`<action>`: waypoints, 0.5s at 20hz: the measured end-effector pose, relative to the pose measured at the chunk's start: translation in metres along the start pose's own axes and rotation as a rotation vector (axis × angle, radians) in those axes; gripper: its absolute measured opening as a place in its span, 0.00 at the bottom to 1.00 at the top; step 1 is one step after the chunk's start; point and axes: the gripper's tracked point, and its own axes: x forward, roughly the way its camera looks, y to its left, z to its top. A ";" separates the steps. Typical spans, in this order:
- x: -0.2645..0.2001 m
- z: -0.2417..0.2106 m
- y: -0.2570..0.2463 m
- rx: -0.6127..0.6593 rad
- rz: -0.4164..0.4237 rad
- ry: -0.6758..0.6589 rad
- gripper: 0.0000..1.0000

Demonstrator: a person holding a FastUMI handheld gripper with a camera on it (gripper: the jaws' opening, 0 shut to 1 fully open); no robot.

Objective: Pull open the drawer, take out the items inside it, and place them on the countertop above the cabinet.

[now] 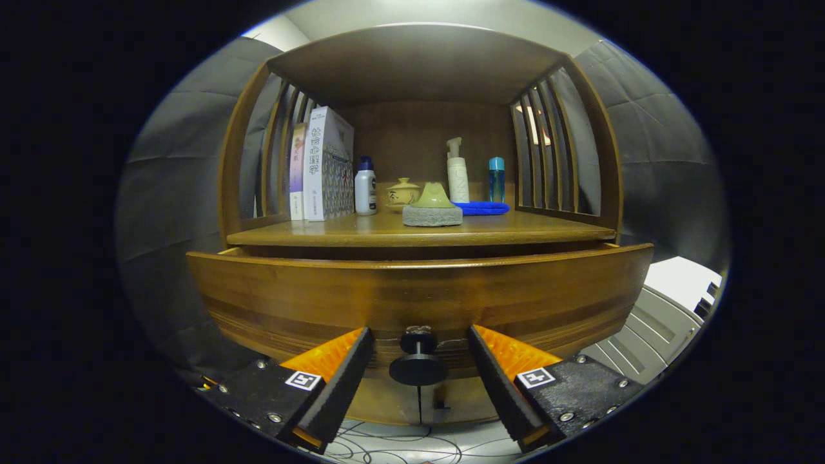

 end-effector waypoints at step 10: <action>0.045 0.007 -0.003 -0.046 -0.019 -0.017 0.95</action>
